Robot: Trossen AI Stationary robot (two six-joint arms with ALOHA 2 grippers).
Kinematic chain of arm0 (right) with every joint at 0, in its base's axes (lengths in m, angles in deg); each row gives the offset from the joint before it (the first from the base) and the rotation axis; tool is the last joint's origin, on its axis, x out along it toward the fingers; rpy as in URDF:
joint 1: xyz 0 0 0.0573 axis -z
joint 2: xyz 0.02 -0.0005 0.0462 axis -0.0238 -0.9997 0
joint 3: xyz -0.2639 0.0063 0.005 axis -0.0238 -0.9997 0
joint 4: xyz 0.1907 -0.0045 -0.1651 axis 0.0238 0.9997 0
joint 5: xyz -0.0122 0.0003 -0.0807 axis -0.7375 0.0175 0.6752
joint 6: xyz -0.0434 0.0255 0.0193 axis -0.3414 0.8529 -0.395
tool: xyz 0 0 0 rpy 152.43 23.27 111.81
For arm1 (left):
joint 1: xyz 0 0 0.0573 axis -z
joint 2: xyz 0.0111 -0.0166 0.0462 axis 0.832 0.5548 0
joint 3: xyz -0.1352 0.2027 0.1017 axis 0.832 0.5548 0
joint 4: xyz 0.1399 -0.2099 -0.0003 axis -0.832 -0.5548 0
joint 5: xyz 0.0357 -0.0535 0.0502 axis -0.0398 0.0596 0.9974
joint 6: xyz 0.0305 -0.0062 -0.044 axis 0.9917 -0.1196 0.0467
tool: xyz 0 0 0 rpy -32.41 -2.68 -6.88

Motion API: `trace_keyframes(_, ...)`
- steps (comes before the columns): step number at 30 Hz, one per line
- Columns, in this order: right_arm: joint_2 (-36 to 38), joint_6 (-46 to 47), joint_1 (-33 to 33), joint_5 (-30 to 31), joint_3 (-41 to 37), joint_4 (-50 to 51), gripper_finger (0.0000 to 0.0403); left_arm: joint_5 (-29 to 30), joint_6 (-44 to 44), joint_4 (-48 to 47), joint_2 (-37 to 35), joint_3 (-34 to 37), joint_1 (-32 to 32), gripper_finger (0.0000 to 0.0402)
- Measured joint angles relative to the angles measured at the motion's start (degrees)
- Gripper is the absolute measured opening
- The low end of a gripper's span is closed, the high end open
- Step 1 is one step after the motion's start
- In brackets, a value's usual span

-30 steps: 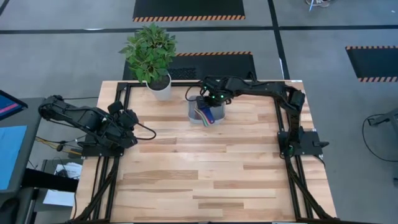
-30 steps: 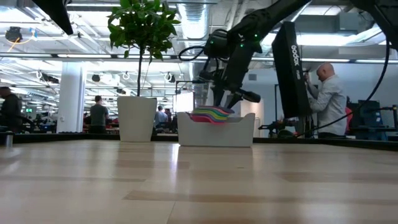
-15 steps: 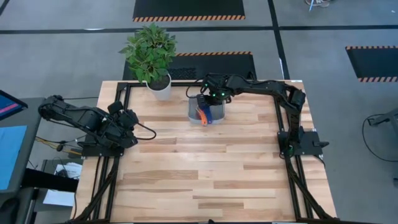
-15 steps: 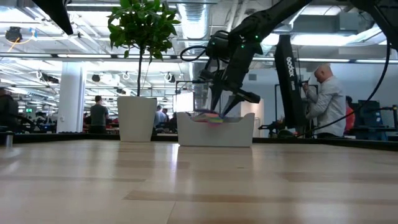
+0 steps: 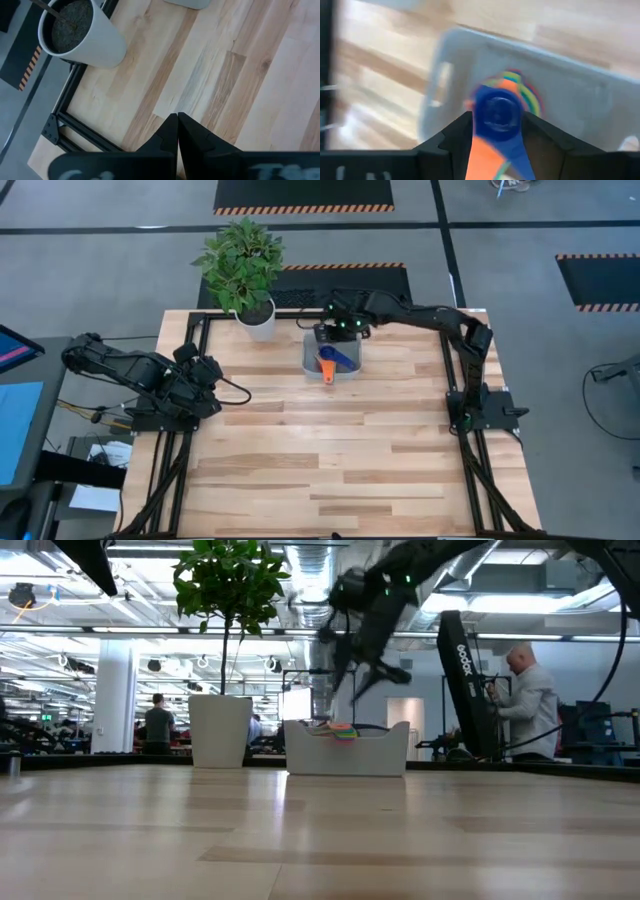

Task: Nest measuring cups in basket
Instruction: Put the nested measuring cups into the gray bin

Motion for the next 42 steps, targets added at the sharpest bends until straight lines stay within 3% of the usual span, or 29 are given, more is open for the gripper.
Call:
trace_keyframes(4, 0.1, -3.8, 0.1, -0.4, 8.4, 6.5, 0.0178, 0.0, 0.0, 0.0, 0.0, 0.0, 0.0, 0.0000)
trace_keyframes(7, 0.1, -6.6, -0.4, 3.0, 13.2, 13.8, 0.0166, -0.6, 0.0, 0.0, 0.0, 0.0, 0.0, 0.0000)
trace_keyframes(10, 0.1, -7.0, -0.7, 7.7, 15.0, 20.6, 0.0151, -1.1, 0.0, 0.0, 0.0, 0.0, 0.0, 0.0000)
trace_keyframes(13, 0.0, -7.0, -1.6, 8.0, 14.4, 24.7, 0.0130, -1.0, 0.0, 0.0, 0.0, 0.0, 0.0, 0.0000)
trace_keyframes(26, -0.8, -11.7, -4.9, 17.2, 5.2, 21.7, 0.0011, -0.6, 0.1, 0.0, 0.0, 0.0, 0.0, 0.0000)
trace_keyframes(35, -0.8, -12.1, -5.3, 17.2, 0.9, 16.4, 0.0007, -0.6, 0.1, 0.0, 0.0, 0.0, 0.0, 0.0000)
trace_keyframes(42, -0.8, -12.0, -5.4, 20.7, 0.5, 14.4, 0.0011, -0.6, -0.1, 0.0, 0.0, 0.0, 0.0, 0.0000)
